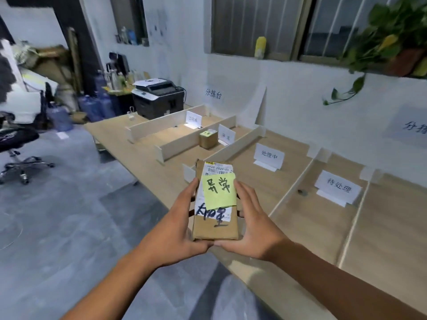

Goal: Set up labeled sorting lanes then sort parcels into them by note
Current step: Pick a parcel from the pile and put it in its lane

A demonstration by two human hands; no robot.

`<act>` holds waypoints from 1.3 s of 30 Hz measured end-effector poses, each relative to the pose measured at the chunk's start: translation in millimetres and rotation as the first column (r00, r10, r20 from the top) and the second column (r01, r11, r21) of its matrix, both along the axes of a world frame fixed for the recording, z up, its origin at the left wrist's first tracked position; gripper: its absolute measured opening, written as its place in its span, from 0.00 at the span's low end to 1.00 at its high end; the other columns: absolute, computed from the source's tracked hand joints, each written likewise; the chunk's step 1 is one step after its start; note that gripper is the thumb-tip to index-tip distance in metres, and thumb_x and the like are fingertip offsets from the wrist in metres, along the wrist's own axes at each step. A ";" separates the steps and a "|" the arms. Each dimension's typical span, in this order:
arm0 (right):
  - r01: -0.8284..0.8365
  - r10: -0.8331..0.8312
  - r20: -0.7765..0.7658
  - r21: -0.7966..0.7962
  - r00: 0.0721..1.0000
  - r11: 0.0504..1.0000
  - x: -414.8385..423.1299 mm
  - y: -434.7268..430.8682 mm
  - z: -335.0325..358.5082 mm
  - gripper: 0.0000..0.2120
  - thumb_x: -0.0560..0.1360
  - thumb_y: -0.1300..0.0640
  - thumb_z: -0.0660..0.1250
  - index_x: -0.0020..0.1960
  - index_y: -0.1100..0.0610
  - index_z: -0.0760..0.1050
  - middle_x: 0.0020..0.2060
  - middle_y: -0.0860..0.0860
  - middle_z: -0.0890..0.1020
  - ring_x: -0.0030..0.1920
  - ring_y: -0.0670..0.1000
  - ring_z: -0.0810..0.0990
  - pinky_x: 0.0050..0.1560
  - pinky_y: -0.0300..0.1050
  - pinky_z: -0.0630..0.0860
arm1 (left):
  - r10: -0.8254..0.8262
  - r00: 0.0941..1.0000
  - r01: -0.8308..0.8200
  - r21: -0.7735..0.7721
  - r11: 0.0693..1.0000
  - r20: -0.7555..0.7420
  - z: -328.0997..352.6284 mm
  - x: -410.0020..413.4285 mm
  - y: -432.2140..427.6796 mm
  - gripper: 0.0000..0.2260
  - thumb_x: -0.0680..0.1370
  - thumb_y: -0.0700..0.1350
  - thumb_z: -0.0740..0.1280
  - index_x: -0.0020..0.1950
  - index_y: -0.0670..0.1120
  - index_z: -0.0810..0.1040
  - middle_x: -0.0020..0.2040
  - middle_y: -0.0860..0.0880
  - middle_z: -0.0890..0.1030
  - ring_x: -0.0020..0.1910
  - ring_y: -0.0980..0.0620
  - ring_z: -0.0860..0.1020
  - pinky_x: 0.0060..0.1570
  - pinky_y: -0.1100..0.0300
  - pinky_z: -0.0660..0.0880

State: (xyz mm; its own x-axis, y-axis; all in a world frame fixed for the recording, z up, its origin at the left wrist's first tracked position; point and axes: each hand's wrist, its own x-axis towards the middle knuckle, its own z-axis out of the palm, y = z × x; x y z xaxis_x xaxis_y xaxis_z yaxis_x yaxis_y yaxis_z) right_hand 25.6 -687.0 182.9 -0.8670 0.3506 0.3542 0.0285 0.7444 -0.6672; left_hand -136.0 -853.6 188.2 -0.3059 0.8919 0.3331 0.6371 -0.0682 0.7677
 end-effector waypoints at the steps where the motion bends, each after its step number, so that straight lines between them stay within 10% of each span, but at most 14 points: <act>1: -0.007 0.007 -0.005 0.000 1.000 1.000 -15.2 2.4 0.9 0.65 0.62 0.40 0.83 0.83 0.54 0.44 0.78 0.40 0.51 0.78 0.38 0.54 0.74 0.42 0.66 | 0.000 1.000 0.000 -0.007 1.000 -0.014 -0.5 -15.0 2.8 0.57 0.67 0.52 0.81 0.83 0.59 0.43 0.79 0.59 0.62 0.76 0.60 0.65 0.69 0.69 0.67; 16: -0.066 0.070 0.033 -0.112 0.997 0.991 -355.6 150.3 -41.7 0.62 0.63 0.41 0.83 0.82 0.54 0.46 0.77 0.40 0.52 0.78 0.41 0.57 0.68 0.35 0.71 | 0.026 0.996 -0.015 -0.131 0.991 0.080 -31.5 -351.5 143.2 0.57 0.67 0.52 0.82 0.81 0.64 0.43 0.75 0.68 0.65 0.73 0.63 0.67 0.65 0.73 0.68; 25: 0.165 -0.149 0.174 -0.080 0.973 0.983 -517.0 217.5 -74.9 0.63 0.63 0.34 0.80 0.83 0.49 0.43 0.77 0.39 0.52 0.77 0.36 0.55 0.70 0.36 0.69 | -0.136 0.978 0.172 -0.238 0.956 0.160 -74.9 -547.2 243.2 0.58 0.66 0.54 0.82 0.78 0.70 0.41 0.75 0.67 0.65 0.71 0.66 0.68 0.67 0.66 0.72; 29: 0.315 -0.269 0.247 -0.171 0.931 0.933 -568.0 229.2 -102.2 0.63 0.64 0.35 0.79 0.83 0.50 0.43 0.76 0.38 0.52 0.75 0.31 0.53 0.67 0.22 0.60 | -0.301 0.925 0.363 -0.305 0.881 0.233 -92.2 -618.6 290.1 0.58 0.67 0.50 0.82 0.79 0.69 0.40 0.76 0.61 0.67 0.71 0.58 0.72 0.66 0.51 0.76; 34: 0.476 -0.390 0.330 -0.236 0.859 0.847 -614.5 251.5 -134.1 0.62 0.65 0.34 0.77 0.83 0.49 0.40 0.74 0.31 0.48 0.72 0.25 0.48 0.68 0.21 0.53 | -0.475 0.853 0.519 -0.424 0.742 0.214 -115.8 -681.4 356.7 0.57 0.67 0.51 0.81 0.78 0.68 0.40 0.75 0.58 0.68 0.68 0.61 0.73 0.57 0.70 0.75; 39: 0.558 -0.438 0.386 -0.291 0.812 0.777 -648.0 291.9 -177.6 0.63 0.64 0.31 0.75 0.83 0.49 0.39 0.73 0.30 0.47 0.72 0.25 0.48 0.68 0.22 0.56 | -0.512 0.831 0.538 -0.553 0.636 0.220 -164.4 -720.7 424.8 0.59 0.66 0.51 0.81 0.76 0.71 0.37 0.74 0.58 0.67 0.62 0.63 0.76 0.51 0.69 0.77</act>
State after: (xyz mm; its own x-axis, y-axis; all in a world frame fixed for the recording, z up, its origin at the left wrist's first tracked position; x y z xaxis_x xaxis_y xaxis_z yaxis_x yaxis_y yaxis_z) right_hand -622.4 -395.2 5.3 -0.5691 0.8124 -0.1271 0.5537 0.2644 -0.7896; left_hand -856.7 -428.8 23.8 0.2735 0.9162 -0.2928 0.6023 0.0742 0.7948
